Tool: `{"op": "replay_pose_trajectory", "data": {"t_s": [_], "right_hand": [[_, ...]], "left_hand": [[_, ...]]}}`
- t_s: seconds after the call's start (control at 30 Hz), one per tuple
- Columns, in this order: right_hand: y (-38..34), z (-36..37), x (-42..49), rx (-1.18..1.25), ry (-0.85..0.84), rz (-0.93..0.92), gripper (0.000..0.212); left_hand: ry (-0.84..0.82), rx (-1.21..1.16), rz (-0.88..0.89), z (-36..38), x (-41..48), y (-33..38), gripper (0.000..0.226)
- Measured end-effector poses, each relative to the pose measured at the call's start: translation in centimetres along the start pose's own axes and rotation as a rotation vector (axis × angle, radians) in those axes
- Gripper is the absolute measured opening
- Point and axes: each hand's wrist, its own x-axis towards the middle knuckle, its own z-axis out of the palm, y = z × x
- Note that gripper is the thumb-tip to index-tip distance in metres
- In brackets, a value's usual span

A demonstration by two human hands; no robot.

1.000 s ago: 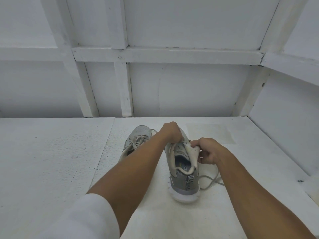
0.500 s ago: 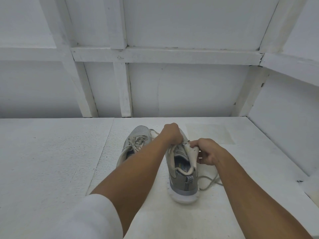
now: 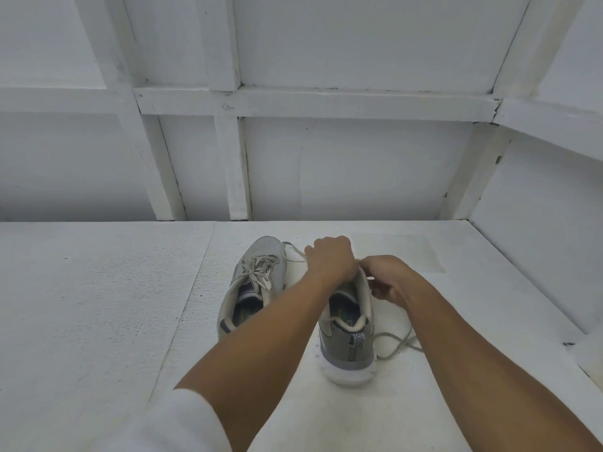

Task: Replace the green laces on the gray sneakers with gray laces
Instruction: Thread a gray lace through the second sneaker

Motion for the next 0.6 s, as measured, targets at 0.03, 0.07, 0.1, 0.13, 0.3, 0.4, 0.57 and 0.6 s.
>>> {"op": "replay_pose_trajectory", "data": {"t_s": [0.03,0.07,0.1,0.13,0.3,0.4,0.57,0.6], "right_hand": [[-0.2,0.0,0.1,-0.031,0.024,-0.035,0.017],[-0.5,0.0,0.2,-0.061,0.058,-0.09,0.017],[-1.1,-0.3,0.5,-0.04,0.1,-0.169,0.018],[-1.9,-0.8,0.9,0.054,0.157,-0.258,0.022],[-9.0,-7.7,-0.3,1.237,0.088,-0.446,0.036],[-9.6,-7.4,-1.3,0.666,0.179,-0.611,0.021],[-1.3,-2.0,1.3,-1.009,0.084,-0.734,0.021],[-0.5,-1.6,1.3,-1.053,0.099,-0.693,0.02]], "left_hand": [[0.016,0.003,-0.025,0.0,-0.4,-0.2,0.03],[0.04,-0.015,-0.057,0.0,-0.8,-0.5,0.033],[0.069,-0.062,-0.096,-0.1,-1.3,-0.9,0.036],[0.087,-0.143,-0.137,0.0,-1.8,-1.4,0.037],[0.159,-0.697,-0.246,1.1,-4.3,-3.3,0.021],[0.227,-0.86,-0.286,1.7,-4.9,-3.7,0.015],[0.275,-0.924,-0.311,2.5,-5.1,-4.0,0.018],[0.282,-0.929,-0.311,2.6,-5.1,-4.0,0.018]]}}
